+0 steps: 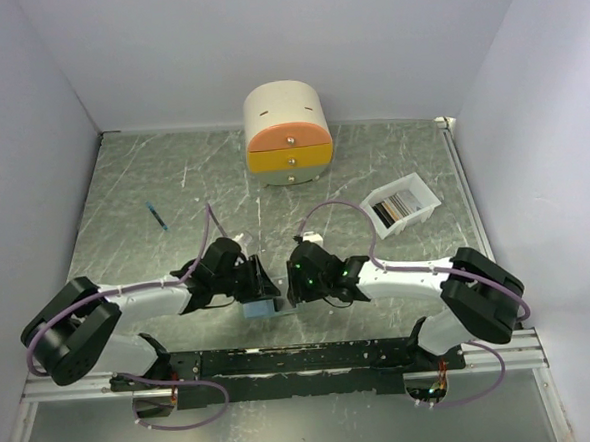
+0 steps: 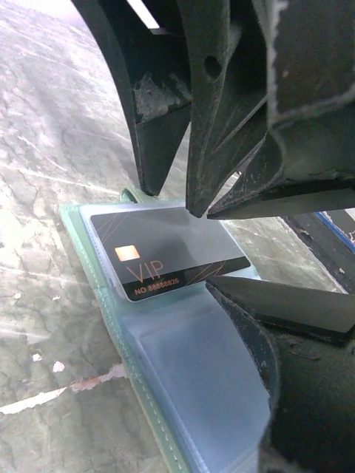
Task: Put the credit cards into the card holder
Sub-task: Insert the credit card into the card holder.
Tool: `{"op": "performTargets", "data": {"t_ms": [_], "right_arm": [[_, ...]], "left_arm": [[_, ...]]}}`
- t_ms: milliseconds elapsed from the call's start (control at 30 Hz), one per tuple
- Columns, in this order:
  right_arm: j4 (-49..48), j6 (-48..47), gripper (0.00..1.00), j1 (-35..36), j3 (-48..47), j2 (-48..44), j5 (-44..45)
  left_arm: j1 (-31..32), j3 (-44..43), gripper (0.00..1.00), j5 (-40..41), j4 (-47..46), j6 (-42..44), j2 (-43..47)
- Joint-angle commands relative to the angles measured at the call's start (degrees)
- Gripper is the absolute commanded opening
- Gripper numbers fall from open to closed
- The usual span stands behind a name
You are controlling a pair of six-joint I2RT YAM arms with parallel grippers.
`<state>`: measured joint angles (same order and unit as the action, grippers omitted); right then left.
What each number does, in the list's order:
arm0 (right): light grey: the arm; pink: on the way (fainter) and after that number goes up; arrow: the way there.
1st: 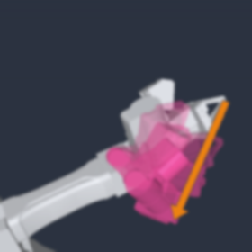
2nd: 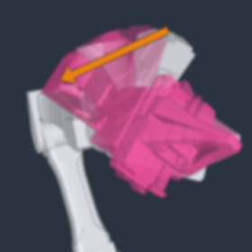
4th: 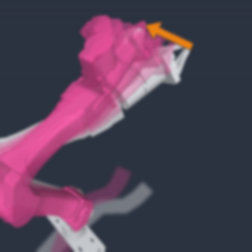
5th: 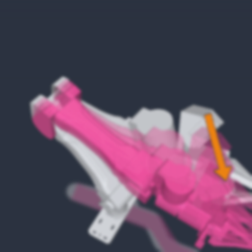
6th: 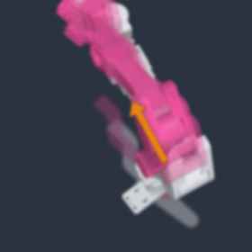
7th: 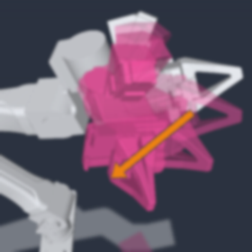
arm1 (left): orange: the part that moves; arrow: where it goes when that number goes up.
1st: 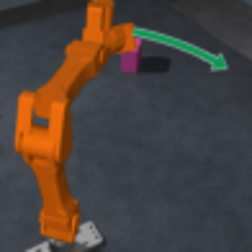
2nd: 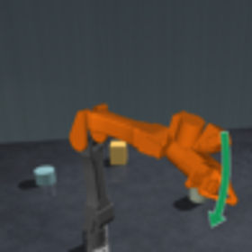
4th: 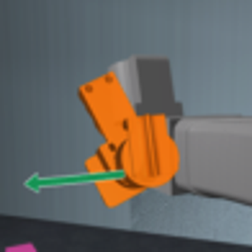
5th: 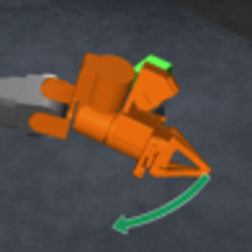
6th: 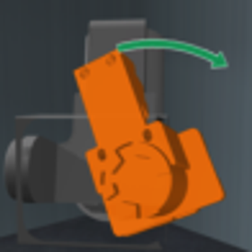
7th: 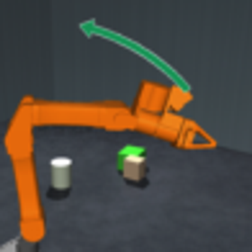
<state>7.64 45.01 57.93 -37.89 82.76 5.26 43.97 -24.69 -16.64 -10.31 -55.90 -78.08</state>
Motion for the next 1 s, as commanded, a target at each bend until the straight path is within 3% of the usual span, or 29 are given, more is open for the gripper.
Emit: {"op": "performTargets", "data": {"t_ms": [0, 33, 100, 233, 567, 733, 967], "right_arm": [[3.87, -0.37, 0.43, 0.28, -1.10, -1.72, 3.30], [4.65, -0.52, 0.44, 0.33, -1.61, -2.30, 4.06], [5.65, -0.66, 0.45, 0.26, -2.12, -3.44, 5.18], [8.19, -3.38, 0.47, 0.04, -4.33, -3.95, 7.01], [18.16, -21.23, 0.50, -4.05, -18.91, -0.46, 25.82], [22.34, -27.24, 0.51, -15.46, -25.86, 3.92, 31.71], [17.90, -37.86, 0.52, -28.88, -28.76, 9.83, 36.70]], "left_arm": [[0.64, -0.88, 0.49, 1.55, 1.49, 0.91, 4.34], [0.68, -0.40, 0.61, 1.84, 1.82, 0.96, 5.87], [0.67, -0.05, 0.73, 2.65, 3.52, 1.45, 8.97], [0.68, -2.90, 0.79, 4.45, 10.63, 3.90, 13.52], [0.67, -13.45, 0.83, 8.89, 30.61, 11.75, 22.95], [0.67, -19.73, 0.82, 8.63, 39.29, 17.11, 24.94], [0.67, -24.38, 0.82, 12.37, 45.95, 25.05, 25.91]]}}
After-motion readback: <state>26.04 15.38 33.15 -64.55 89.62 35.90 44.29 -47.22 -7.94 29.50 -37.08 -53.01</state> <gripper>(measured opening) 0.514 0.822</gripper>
